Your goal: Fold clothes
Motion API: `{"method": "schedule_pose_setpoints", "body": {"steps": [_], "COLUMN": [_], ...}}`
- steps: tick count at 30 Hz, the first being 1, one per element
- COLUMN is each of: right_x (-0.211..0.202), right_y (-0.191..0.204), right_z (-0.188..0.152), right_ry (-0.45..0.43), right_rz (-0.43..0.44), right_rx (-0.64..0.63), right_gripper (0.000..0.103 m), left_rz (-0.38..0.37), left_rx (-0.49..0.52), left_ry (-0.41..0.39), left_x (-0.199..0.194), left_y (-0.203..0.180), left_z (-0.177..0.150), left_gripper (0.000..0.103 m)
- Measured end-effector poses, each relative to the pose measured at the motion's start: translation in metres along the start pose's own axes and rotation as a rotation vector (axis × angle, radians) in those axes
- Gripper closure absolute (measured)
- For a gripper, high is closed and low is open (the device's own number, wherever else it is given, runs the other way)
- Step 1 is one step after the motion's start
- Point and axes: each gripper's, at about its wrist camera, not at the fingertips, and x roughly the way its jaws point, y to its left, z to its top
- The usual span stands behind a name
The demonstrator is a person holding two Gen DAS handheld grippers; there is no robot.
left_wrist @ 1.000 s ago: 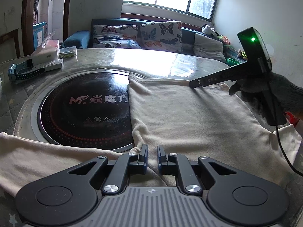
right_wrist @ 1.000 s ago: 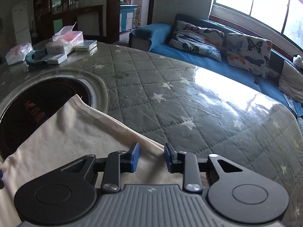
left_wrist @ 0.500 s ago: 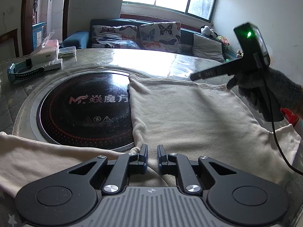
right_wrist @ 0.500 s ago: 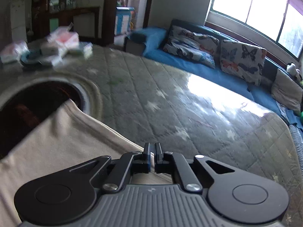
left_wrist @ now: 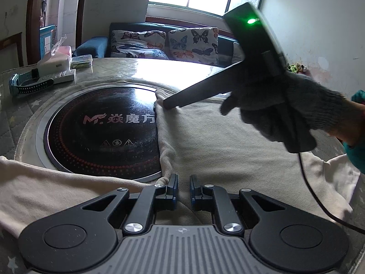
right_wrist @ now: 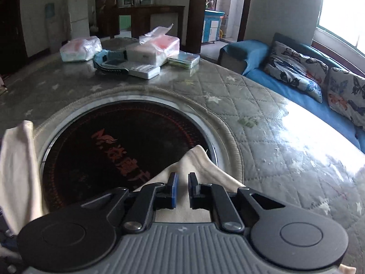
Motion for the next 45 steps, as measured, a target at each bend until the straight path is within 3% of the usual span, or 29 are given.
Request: {"method": "schedule_pose_setpoints", "body": {"steps": [13,20,23,29,34,45], "right_x": [0.017,-0.024,-0.045,-0.086,-0.108,-0.138], "right_y": [-0.018,-0.027,-0.025,0.012,0.049,0.101], "right_z": [0.014,-0.004,-0.023,-0.063,-0.088,-0.121], "right_ry": [-0.018,-0.008,0.014,0.016,0.009,0.005], "right_rz": [-0.079,-0.099,-0.079,-0.02,0.017,0.064], "right_rx": [0.04,0.057,0.088,0.041,-0.017,-0.104], "right_gripper": [0.095,0.093,0.091,0.082,0.076,0.076], "left_rz": [-0.008,-0.008,-0.01,-0.004,-0.006,-0.049], "left_rx": [-0.006,-0.008,-0.003,0.025,0.022,-0.036], "left_ry": [0.001,0.005,0.005,-0.002,-0.003,0.017], "left_x": [0.001,0.002,0.002,0.001,-0.001,-0.003], "left_y": [0.002,0.002,0.0,-0.007,-0.007,0.007], "left_z": [0.0,0.002,0.002,0.0,0.001,0.006], "left_gripper": [0.09,0.09,0.085,0.073,0.072,0.072]}}
